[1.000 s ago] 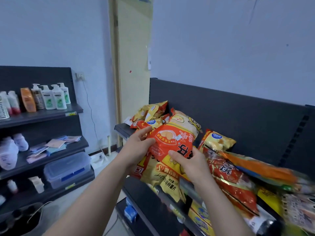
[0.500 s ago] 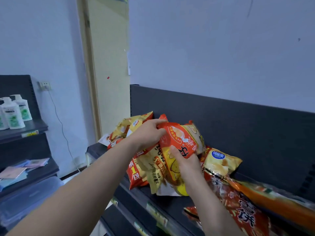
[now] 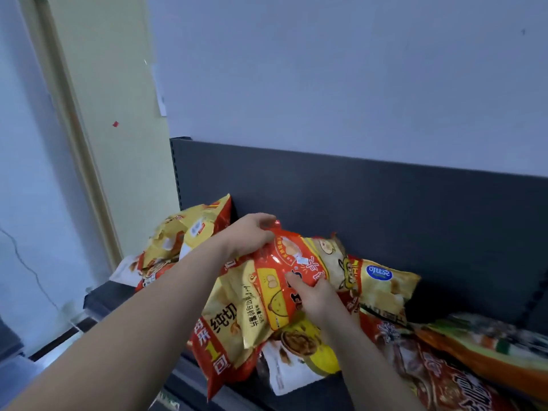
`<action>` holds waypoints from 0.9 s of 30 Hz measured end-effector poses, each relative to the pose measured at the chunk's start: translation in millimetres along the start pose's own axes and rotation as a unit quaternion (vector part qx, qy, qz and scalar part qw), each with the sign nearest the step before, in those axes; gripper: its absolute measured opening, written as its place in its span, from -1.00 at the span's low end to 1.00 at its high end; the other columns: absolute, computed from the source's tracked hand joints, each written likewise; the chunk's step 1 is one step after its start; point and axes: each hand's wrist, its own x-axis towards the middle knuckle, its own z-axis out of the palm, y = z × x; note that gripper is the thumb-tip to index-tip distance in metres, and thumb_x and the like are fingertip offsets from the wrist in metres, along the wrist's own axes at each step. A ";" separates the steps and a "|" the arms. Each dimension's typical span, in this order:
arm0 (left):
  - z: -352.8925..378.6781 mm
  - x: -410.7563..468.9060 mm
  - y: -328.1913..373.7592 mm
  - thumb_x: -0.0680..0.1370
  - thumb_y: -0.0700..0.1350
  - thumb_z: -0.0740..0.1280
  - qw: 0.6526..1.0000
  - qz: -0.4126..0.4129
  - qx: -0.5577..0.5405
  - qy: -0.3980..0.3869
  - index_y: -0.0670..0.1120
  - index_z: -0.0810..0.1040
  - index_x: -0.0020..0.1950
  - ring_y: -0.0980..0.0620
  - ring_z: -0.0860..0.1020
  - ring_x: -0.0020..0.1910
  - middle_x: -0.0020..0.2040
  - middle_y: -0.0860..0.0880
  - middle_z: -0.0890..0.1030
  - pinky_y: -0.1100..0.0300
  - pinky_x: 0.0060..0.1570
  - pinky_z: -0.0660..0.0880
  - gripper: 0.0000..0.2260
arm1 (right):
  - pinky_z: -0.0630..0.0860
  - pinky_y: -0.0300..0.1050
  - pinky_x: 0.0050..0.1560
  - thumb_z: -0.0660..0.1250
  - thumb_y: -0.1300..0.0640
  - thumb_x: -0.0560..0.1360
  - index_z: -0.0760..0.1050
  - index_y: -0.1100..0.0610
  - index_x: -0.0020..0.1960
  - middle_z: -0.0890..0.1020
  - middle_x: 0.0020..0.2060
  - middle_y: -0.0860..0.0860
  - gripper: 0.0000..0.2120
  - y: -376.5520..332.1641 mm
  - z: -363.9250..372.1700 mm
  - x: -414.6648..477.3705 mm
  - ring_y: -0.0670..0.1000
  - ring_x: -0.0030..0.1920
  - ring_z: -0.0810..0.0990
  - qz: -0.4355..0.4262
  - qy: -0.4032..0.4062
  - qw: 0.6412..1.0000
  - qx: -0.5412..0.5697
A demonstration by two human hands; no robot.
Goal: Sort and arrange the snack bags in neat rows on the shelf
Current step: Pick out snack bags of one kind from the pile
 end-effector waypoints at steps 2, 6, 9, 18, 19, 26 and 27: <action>-6.6 12.1 -9.9 0.57 -0.19 0.29 0.999 0.001 0.041 -0.025 -0.05 0.30 0.50 0.03 0.62 0.04 0.33 -0.07 0.51 0.11 0.06 0.60 -0.50 | 0.58 0.08 0.10 0.35 -0.08 0.52 0.58 0.13 0.05 0.70 -0.09 0.06 -0.71 2.2 6.1 3.5 0.10 -0.06 0.67 0.020 0.011 1.000 -0.018; -17.3 29.2 -25.5 0.57 -0.08 0.31 0.978 0.030 0.200 -0.041 -0.11 0.31 0.50 -0.04 0.48 0.31 0.40 -0.05 0.46 0.11 0.30 0.43 -0.49 | 0.48 -0.12 -0.01 0.34 -0.01 0.55 0.43 0.10 -0.06 0.55 -0.17 -0.07 -0.81 1.1 14.6 7.8 -0.02 -0.12 0.53 0.056 0.039 0.997 -0.028; -21.2 35.4 -34.8 0.58 -0.01 0.30 0.967 0.055 0.240 -0.059 -0.09 0.39 0.45 -0.03 0.48 0.30 0.37 -0.03 0.49 0.16 0.23 0.43 -0.55 | 0.43 -0.12 0.02 0.35 -0.06 0.53 0.40 0.09 0.05 0.50 -0.15 -0.07 -0.74 -1.4 21.1 8.0 0.01 -0.06 0.49 0.067 0.066 0.994 -0.055; -15.0 19.1 -40.0 0.59 0.13 0.22 0.935 0.171 0.310 0.014 0.02 0.45 0.37 0.01 0.54 0.18 0.24 0.05 0.56 0.08 0.07 0.53 -0.61 | 0.40 -0.20 -0.27 0.34 -0.15 0.50 0.23 0.18 0.29 0.52 0.11 0.04 -0.43 -1.1 38.4 -11.4 0.06 0.07 0.56 0.030 0.231 0.950 -0.209; -9.9 17.2 -41.8 0.59 0.14 0.22 0.929 0.177 0.325 0.005 0.02 0.47 0.34 0.01 0.55 0.15 0.21 0.05 0.57 0.09 0.03 0.54 -0.62 | 0.39 -0.22 -0.30 0.32 -0.14 0.52 0.23 0.17 0.30 0.52 0.13 0.04 -0.46 -0.4 39.8 -13.8 0.05 0.08 0.56 0.025 0.225 0.949 -0.218; 13.0 -9.1 -29.8 0.57 0.15 0.21 0.919 0.244 0.302 0.074 -0.05 0.55 0.23 -0.07 0.54 0.18 0.22 -0.02 0.57 0.04 0.10 0.49 -0.63 | 0.41 -0.27 -0.12 0.28 -0.12 0.55 0.38 -0.02 0.15 0.45 -0.03 -0.18 -0.74 -0.3 21.7 -64.2 -0.16 -0.06 0.47 -0.030 0.265 0.930 -0.254; 19.9 -17.1 -24.2 0.57 0.14 0.22 0.931 0.258 0.251 0.058 -0.05 0.53 0.29 -0.06 0.52 0.23 0.27 -0.01 0.55 0.03 0.15 0.48 -0.61 | 0.37 -0.25 -0.09 0.27 -0.12 0.55 0.40 0.02 0.21 0.43 0.00 -0.15 -0.68 -1.1 14.1 -73.8 -0.12 -0.01 0.47 -0.030 0.280 0.923 -0.263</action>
